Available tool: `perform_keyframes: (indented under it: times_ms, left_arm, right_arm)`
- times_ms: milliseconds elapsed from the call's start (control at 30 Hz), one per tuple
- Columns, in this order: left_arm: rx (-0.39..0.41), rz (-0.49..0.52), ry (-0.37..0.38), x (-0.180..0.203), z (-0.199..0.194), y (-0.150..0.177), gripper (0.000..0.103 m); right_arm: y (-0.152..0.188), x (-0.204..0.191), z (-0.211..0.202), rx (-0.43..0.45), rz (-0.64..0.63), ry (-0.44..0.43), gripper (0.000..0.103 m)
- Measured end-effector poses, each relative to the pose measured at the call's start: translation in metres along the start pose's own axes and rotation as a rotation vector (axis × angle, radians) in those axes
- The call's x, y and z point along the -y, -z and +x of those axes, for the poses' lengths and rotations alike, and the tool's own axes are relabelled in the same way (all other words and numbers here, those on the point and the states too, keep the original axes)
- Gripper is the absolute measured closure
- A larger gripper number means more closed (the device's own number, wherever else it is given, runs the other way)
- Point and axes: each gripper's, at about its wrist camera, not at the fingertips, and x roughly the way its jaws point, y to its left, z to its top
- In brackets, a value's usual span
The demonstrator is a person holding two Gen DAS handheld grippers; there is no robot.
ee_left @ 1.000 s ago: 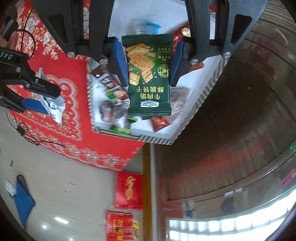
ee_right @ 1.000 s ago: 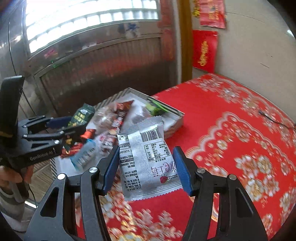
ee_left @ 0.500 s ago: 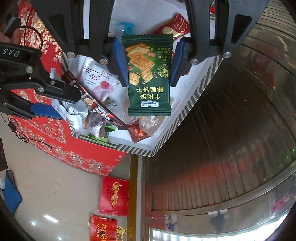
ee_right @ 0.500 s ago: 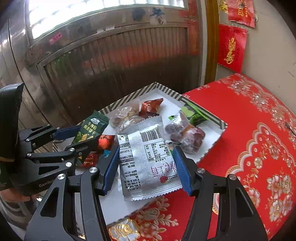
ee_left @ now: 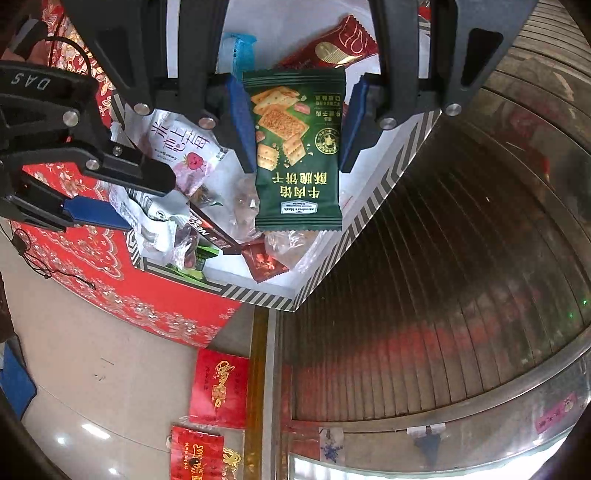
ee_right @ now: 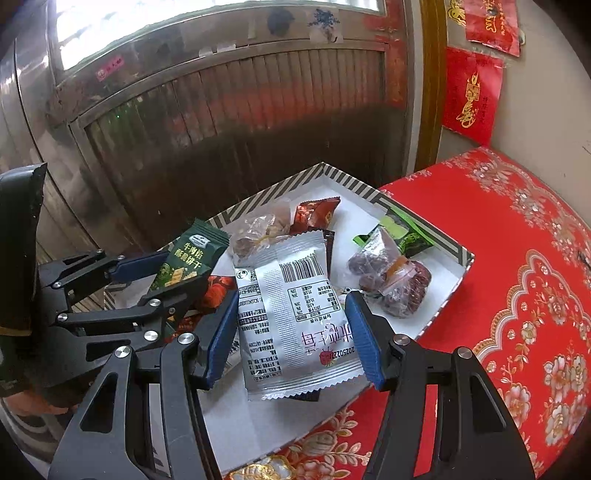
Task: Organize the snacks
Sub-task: 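Carry the green cracker packet and white packet over the white tray, then open both tools to release the cracker and white packets into the tray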
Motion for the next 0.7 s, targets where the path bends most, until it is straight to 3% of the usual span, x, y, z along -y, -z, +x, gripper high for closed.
perform_keyframes:
  times_ms: [367,600,700]
  left_arm:
    - [-0.011,-0.028,-0.036,-0.002,0.012,0.001,0.053]
    - [0.002,-0.069,-0.067,-0.010,0.013,-0.001,0.027]
    - [0.027,-0.068,-0.080,-0.009,0.007,0.000,0.020]
  right_arm:
    - [0.002,-0.003,0.014,-0.027,0.010,-0.014,0.044]
    - [0.003,0.000,0.011,0.001,0.037,-0.010,0.037]
    - [0.003,0.003,0.003,0.026,0.061,-0.022,0.032]
